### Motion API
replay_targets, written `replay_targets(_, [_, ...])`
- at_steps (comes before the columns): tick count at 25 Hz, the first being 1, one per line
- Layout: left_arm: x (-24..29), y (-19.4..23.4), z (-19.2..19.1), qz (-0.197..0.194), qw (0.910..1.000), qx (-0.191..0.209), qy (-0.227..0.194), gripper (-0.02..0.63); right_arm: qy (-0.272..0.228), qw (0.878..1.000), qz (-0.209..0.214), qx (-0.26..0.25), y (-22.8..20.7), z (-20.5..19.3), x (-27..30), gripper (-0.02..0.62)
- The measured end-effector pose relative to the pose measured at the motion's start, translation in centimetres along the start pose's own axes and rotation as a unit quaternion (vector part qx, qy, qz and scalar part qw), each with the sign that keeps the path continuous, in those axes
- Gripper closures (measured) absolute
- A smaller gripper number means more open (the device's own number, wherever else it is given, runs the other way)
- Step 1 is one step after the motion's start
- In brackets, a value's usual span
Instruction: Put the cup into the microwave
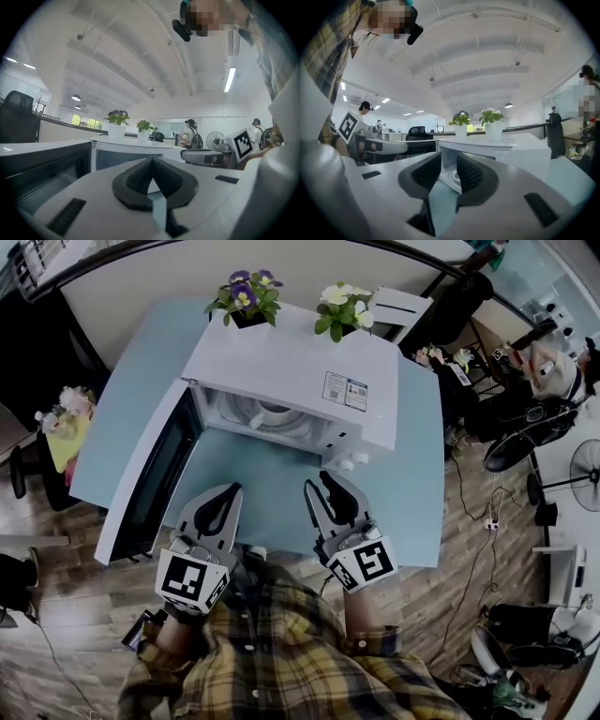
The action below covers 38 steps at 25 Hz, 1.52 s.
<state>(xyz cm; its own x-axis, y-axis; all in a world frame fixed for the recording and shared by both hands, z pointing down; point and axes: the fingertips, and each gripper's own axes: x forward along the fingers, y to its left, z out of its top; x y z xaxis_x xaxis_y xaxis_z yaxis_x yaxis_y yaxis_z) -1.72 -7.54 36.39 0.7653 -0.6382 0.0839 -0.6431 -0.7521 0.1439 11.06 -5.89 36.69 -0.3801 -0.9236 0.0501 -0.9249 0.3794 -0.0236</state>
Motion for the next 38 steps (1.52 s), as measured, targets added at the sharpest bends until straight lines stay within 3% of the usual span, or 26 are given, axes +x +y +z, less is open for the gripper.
replay_targets(4, [0.1,-1.0,0.4,-0.005,1.0,0.006,-0.003,0.615,-0.01,1.0,0.009,-0.001,0.3,0.8,-1.0,0.546])
replay_targets(15, [0.9,-2.5,0.4,-0.025,0.9996,0.011,0.002,0.614,-0.019,1.0,0.0,0.022,0.0,1.6,-3.1,0.592])
replay_targets(23, [1.0,-2.8,0.3,-0.028,0.9995,0.014,0.007,0.614,-0.008,0.999,-0.033,0.028,-1.5,1.1,-4.4,0.593])
replay_targets(38, [1.0,-2.8,-0.2,-0.026,0.9994,0.016,0.013,0.614,-0.002,0.999,-0.043,0.022,-2.3,1.0,-4.7,0.594])
